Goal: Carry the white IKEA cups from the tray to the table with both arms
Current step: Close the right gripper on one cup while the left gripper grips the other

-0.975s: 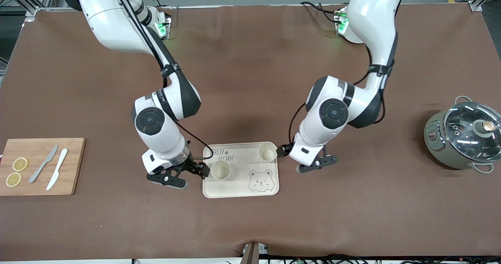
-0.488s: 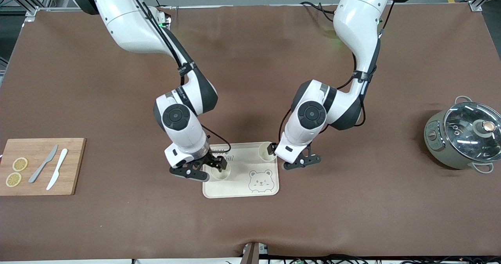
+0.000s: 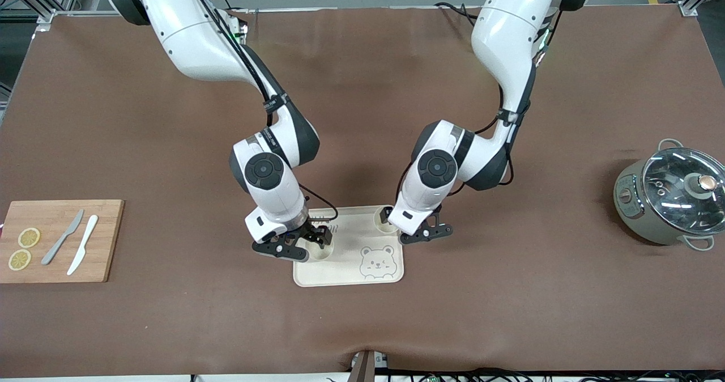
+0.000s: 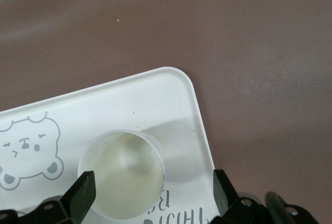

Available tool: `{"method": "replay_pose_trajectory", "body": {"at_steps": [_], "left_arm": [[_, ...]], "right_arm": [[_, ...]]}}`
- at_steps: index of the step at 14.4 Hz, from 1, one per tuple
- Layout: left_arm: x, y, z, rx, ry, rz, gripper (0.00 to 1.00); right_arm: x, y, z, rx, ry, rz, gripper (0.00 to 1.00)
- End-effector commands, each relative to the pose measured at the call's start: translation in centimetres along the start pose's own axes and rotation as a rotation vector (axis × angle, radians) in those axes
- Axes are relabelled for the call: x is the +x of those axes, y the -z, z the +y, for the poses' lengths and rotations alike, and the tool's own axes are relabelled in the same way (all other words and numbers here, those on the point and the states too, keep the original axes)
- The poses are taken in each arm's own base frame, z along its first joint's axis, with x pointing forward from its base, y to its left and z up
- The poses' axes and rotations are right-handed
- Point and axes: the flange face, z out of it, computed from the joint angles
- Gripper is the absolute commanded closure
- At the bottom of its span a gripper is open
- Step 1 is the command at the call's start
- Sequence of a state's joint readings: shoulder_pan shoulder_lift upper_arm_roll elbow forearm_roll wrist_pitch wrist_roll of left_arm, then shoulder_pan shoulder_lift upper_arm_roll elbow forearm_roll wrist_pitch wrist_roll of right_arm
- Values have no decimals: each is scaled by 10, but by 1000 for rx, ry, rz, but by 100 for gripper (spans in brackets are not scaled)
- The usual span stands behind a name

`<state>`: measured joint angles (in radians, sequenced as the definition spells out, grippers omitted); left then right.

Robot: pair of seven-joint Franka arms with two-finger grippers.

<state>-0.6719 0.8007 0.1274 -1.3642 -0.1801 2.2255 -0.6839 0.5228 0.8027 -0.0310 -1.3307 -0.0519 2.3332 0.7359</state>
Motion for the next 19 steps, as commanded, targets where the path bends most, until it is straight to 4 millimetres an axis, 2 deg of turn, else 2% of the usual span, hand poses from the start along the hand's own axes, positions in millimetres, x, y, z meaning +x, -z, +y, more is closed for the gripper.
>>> {"method": "replay_pose_trajectory", "body": {"at_steps": [1,5,6,10,13,14,17,18,19], "left_arm": [[-6,-11,10,0,-23,24,0],[-12,-19,15,-1,-27,24,0],[-13,-19,16,1,-30,25,5],[-13,-22,14,-2,-27,30,70],[-16,-26,14,-7,-30,39,96],[-20,-27,18,-14,-36,45,100],[-20,-27,18,-20,9,43,100],[-20,-26,19,-23,13,44,100],[-18,-24,18,-25,14,46,100]], "right_arm": [[3,-10,-1,-18,11,34,0],[-1,-27,0,-17,16,34,0],[-3,-32,-1,-15,20,36,0],[-6,-45,-2,-4,18,45,0],[-7,-51,-2,0,19,48,0],[-7,-51,-1,0,18,50,0],[-7,-51,-1,1,17,49,0],[-6,-51,0,0,16,50,5],[-6,-51,0,0,16,50,18]]}}
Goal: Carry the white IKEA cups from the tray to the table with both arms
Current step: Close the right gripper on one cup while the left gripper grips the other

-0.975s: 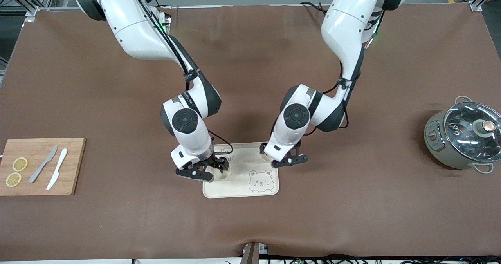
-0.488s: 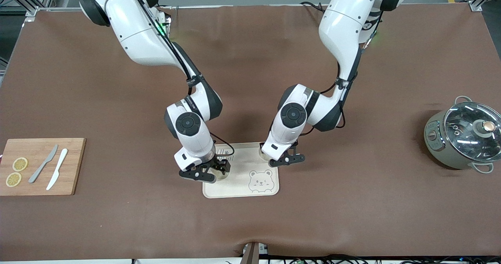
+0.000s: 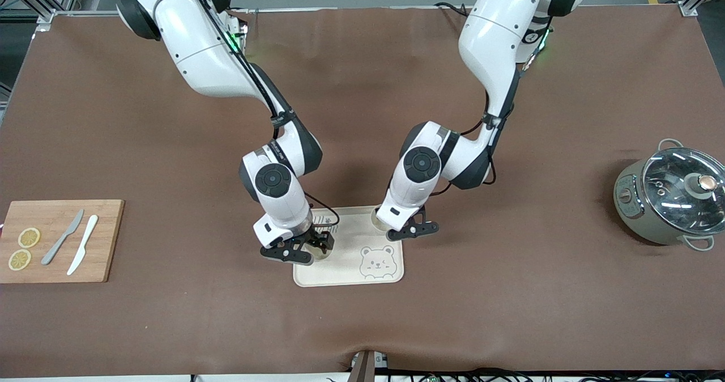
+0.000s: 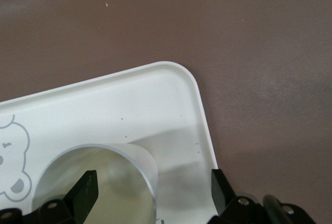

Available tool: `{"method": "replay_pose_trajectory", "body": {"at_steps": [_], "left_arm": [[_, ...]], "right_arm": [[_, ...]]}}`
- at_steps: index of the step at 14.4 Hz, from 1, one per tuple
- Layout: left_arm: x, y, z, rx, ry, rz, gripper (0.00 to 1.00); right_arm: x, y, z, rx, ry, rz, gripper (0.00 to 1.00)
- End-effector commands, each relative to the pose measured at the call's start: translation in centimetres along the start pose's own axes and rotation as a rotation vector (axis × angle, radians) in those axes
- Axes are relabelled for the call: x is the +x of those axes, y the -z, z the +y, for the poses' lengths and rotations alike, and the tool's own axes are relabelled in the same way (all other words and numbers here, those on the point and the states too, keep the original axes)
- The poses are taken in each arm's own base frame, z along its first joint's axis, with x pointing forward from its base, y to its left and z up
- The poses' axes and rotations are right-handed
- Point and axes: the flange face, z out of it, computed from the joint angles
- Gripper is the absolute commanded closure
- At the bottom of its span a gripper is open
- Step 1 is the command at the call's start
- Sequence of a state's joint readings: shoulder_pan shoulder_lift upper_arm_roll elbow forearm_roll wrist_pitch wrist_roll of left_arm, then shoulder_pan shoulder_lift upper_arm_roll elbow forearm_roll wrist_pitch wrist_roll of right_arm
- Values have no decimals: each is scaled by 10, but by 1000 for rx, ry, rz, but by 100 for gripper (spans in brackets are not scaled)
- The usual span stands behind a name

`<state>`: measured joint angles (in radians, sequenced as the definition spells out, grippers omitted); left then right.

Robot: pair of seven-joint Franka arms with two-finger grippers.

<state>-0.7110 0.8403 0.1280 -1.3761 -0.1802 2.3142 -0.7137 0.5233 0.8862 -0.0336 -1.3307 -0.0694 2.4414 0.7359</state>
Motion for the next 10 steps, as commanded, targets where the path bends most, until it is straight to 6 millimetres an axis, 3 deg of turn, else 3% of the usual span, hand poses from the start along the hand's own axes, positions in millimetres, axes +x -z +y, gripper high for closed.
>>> {"method": "replay_pose_trajectory", "body": {"at_steps": [1,4,6,10], "left_arm": [[3,8,1,-12,21,20,100],[10,23,-3,-10,25,22,100],[15,27,-11,22,21,0,100],[43,42,-36,36,-40,-20,100]], "right_arm": [[3,0,-3,-7,-3,23,29],[2,-1,-3,-7,-3,22,58],[2,-1,-3,-6,-3,24,71],[2,-3,-3,-8,-3,21,100]]}}
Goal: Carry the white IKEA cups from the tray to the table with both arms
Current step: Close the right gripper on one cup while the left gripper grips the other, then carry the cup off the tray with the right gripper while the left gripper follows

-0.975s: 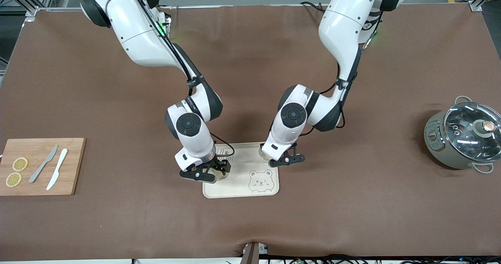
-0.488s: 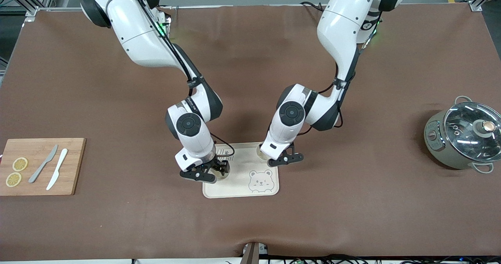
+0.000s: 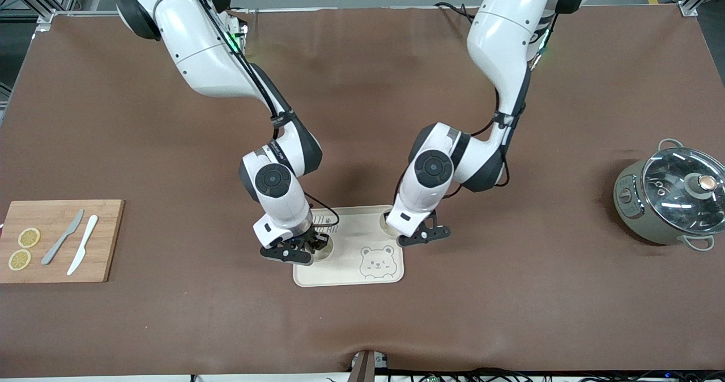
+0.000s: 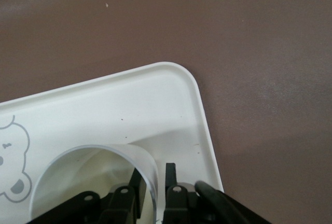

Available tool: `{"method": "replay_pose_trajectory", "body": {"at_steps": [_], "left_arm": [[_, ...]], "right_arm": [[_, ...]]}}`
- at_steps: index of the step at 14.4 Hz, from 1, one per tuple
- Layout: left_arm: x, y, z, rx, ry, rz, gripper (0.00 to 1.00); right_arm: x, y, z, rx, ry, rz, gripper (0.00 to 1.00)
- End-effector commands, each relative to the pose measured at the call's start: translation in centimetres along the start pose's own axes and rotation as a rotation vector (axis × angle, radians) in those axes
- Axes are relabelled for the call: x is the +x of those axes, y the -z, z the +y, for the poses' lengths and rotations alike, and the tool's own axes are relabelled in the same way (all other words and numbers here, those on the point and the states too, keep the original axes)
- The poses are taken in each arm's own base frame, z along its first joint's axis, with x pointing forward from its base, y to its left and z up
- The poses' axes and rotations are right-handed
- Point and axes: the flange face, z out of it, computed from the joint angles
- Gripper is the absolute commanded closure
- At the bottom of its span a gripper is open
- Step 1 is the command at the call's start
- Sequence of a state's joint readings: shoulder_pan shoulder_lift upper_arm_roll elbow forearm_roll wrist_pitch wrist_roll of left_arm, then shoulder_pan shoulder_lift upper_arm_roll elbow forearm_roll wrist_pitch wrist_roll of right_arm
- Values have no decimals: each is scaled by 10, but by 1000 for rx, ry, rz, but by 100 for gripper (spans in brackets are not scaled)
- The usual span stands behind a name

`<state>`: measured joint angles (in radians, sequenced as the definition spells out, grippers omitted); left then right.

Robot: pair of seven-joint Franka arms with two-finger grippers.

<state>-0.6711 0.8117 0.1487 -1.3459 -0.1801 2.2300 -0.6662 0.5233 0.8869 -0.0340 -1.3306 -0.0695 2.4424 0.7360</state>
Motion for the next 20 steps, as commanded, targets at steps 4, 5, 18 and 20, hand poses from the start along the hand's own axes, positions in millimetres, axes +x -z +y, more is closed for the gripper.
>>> {"method": "replay_pose_trajectory", "body": {"at_steps": [4,5,18,20], "left_arm": [[37,13,-49,37,-91,-39,100],[48,22,-61,29,-108,-32,100],[144,18,-247,41,-308,-59,100],[152,18,-272,41,-326,-62,100]], "right_arm": [[3,-2,-3,-3,-4,26,100],[4,-3,-2,-3,-4,27,100],[87,75,98,-13,82,-61,100],[98,78,120,-2,116,-83,100]]}}
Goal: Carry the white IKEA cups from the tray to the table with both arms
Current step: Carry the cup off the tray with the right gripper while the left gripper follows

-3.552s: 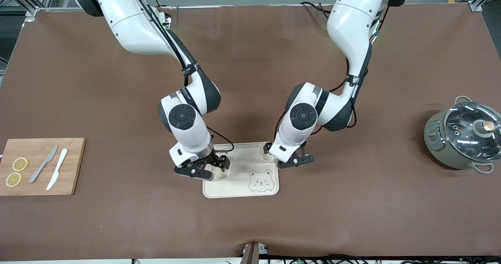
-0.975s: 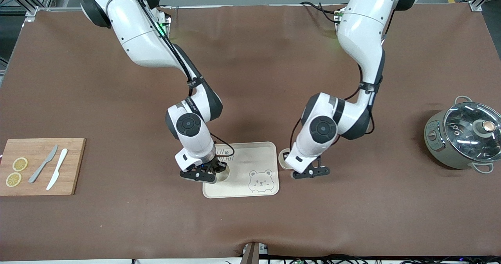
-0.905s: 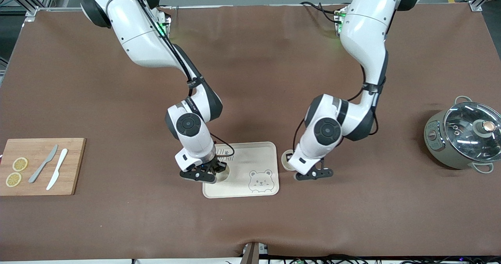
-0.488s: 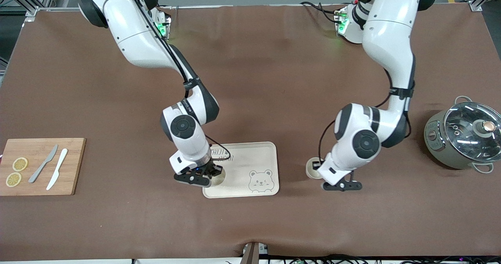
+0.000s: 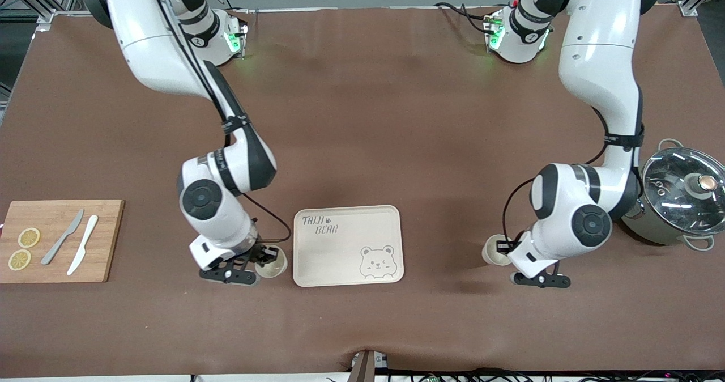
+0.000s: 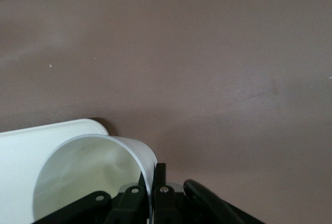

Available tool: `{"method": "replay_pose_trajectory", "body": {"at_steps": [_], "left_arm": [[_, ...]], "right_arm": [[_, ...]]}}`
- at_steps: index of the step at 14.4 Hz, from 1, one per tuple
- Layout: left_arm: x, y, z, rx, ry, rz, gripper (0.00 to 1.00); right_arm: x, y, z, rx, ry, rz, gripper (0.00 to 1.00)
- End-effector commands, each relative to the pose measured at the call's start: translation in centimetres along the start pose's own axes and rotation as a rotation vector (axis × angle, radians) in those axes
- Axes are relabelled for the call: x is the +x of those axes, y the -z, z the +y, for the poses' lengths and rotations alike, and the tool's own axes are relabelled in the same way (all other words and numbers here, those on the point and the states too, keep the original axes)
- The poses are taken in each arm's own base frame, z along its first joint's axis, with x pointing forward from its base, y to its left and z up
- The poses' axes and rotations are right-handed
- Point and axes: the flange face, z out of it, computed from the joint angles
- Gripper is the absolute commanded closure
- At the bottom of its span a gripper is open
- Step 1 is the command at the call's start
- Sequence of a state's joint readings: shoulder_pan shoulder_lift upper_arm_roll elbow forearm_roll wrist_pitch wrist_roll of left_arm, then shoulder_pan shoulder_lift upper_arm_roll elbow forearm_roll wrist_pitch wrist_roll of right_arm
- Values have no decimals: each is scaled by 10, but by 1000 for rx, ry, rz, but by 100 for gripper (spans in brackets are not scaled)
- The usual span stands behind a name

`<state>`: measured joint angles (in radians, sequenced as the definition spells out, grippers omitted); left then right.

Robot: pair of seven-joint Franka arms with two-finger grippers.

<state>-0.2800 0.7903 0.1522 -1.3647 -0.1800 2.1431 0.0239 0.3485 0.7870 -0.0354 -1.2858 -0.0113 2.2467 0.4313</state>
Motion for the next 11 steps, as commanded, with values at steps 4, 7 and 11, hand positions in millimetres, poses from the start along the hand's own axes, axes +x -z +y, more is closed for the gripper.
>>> {"method": "replay_pose_trajectory", "body": {"at_steps": [4,7,11], "left_arm": [[-1,-3,-67,5,-38,-12,100],[-4,-6,-87,4,-20,-20,100],[-6,-15,-102,4,1,-32,100]], "right_arm": [[20,15,65,17,106,-40,100],[29,15,96,44,142,-50,100],[36,7,138,74,212,-63,100]]}}
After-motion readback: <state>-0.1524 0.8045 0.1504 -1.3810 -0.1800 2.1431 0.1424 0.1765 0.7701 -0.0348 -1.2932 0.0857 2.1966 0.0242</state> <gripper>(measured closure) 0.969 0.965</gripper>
